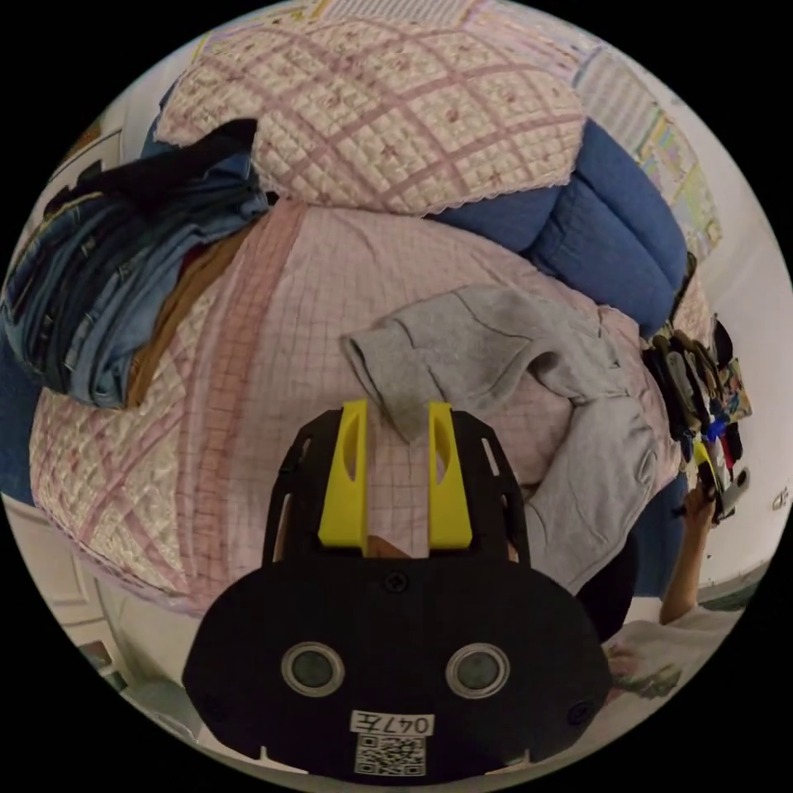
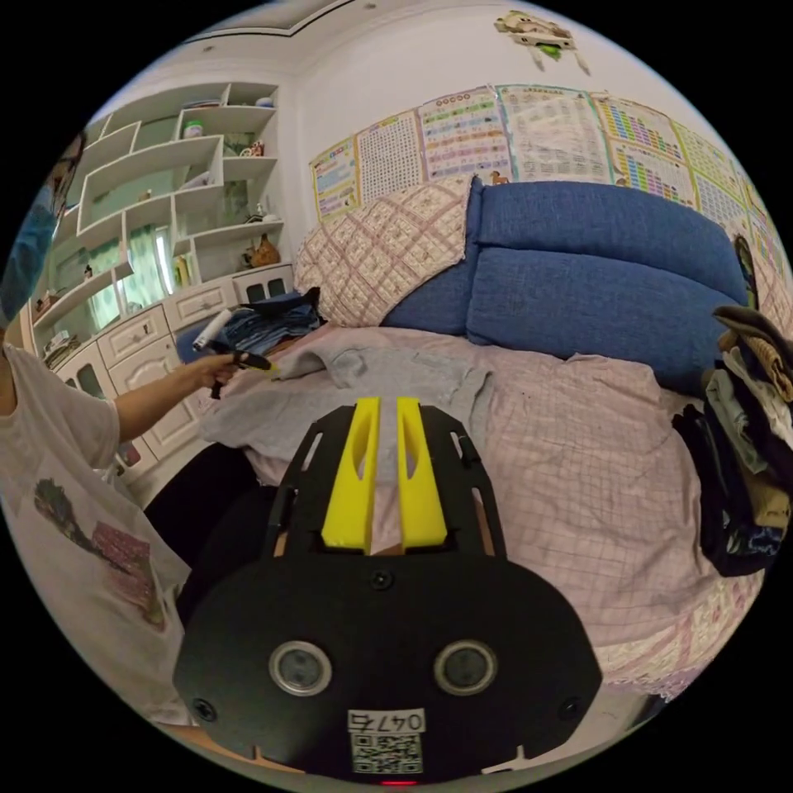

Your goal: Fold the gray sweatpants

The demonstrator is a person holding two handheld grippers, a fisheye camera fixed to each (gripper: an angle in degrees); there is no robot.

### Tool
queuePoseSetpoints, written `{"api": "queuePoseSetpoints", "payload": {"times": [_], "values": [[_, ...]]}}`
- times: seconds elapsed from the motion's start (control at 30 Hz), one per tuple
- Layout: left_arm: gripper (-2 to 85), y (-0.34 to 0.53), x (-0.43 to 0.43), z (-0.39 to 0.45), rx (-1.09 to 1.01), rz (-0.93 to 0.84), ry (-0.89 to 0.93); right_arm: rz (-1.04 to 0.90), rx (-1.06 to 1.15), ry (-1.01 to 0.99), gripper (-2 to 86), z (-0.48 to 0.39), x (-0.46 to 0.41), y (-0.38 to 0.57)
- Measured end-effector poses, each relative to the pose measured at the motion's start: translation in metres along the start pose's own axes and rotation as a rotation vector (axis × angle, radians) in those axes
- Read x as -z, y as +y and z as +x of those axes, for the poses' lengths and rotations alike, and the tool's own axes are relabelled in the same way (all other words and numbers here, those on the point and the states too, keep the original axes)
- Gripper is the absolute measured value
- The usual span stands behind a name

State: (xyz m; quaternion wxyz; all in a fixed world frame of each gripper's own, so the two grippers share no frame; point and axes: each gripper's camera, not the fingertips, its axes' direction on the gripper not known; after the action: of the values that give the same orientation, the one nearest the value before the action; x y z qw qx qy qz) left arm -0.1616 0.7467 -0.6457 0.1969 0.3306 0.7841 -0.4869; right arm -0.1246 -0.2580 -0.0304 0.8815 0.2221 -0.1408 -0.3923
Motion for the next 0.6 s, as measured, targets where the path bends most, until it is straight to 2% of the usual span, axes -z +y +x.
{"api": "queuePoseSetpoints", "payload": {"times": [0.1, 0.13, 0.23, 0.3, 0.37, 0.43, 0.53, 0.6], "values": [[6.6, -0.009, -0.001, 0.015, -0.023, 0.028, -0.053, 0.004, -0.008, -0.021, 0.3, -0.007, -0.001, 0.012], [4.5, -0.013, 0.006, 0.022, -0.049, 0.055, -0.111, -0.006, -0.014, -0.02, 0.1, -0.009, -0.002, 0.016], [0.5, -0.031, 0.039, 0.036, -0.157, 0.172, -0.137, -0.032, -0.052, -0.029, -0.1, -0.007, -0.008, 0.025], [-0.1, -0.046, 0.065, 0.05, -0.248, 0.269, -0.24, -0.024, -0.091, -0.056, -0.4, -0.005, -0.011, 0.029], [-0.1, -0.062, 0.086, 0.073, -0.417, 0.371, -0.457, 0.002, -0.133, -0.094, -0.7, -0.005, -0.015, 0.032], [0.4, -0.074, 0.083, 0.08, -0.501, 0.365, -0.591, 0.018, -0.151, -0.103, -0.8, -0.009, -0.018, 0.032], [2.5, -0.101, 0.061, 0.042, -0.361, 0.21, -0.605, 0.023, -0.163, -0.116, -0.8, -0.019, -0.026, 0.029], [4.6, -0.1, 0.066, 0.005, -0.236, 0.191, -0.549, 0.017, -0.159, -0.128, -0.6, -0.026, -0.03, 0.025]]}}
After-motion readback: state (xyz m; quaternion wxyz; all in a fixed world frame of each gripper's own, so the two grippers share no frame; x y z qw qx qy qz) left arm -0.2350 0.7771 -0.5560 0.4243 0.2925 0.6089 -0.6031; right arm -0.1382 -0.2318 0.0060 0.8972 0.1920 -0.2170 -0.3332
